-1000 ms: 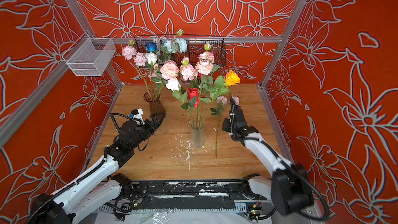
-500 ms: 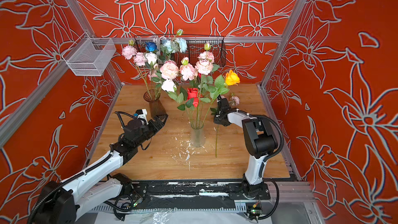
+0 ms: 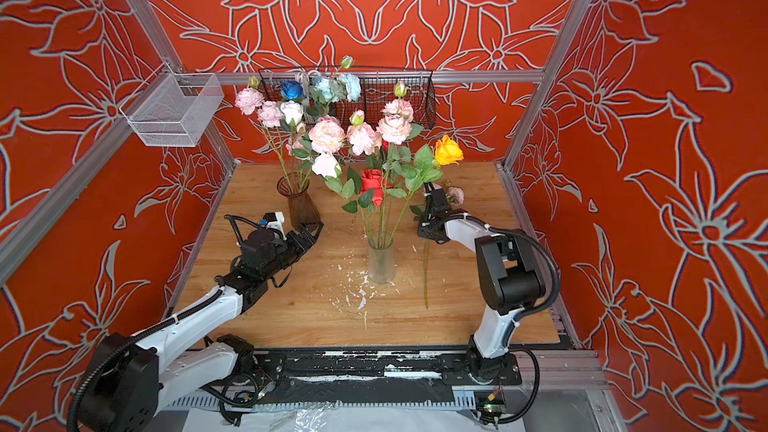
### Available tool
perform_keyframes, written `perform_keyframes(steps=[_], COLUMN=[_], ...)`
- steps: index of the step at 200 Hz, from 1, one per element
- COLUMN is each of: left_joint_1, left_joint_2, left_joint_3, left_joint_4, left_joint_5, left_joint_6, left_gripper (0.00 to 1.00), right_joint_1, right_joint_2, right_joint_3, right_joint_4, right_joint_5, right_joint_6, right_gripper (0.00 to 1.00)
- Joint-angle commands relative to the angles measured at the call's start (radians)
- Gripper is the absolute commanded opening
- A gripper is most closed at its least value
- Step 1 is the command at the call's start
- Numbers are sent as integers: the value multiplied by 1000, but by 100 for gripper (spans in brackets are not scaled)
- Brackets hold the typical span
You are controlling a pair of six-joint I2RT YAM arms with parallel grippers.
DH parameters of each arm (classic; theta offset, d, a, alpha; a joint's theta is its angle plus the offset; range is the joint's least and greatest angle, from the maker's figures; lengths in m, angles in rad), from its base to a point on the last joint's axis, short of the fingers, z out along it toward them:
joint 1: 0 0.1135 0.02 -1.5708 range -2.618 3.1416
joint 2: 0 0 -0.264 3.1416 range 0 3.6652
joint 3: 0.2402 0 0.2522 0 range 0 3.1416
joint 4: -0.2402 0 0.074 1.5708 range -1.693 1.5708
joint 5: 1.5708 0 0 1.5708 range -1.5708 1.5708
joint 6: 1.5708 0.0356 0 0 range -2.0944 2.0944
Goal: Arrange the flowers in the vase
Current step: 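Close the right gripper on the pink rose stem on the table, then lift the pink rose stem high with the right gripper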
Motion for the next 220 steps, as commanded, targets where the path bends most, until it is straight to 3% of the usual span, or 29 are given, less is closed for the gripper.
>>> perform_keyframes(steps=[1,74,145,191,220], left_joint_1=[7,6,5,-2,-9], left_joint_2=[-20,-23,26,7,-100], left_joint_3=[30,50,45,49,28], left_joint_4=[-21,17,89,111,49], left_joint_5=[25,50,76,76,52], left_joint_6=[25,-34,-140,-172,-155], left_gripper=[98,98,98,98,98], right_joint_1=[-5,-7,2,23,57], right_joint_2=[-130,-587,-1063,-1125,-1138], right_joint_3=[-64,-276,-449,-374,-324], right_joint_4=[1,75,319,483,528], right_joint_5=[59,108,-6,-149,-169], right_joint_6=[4,13,-16,-27,-45], right_gripper=[1,0,0,0,0])
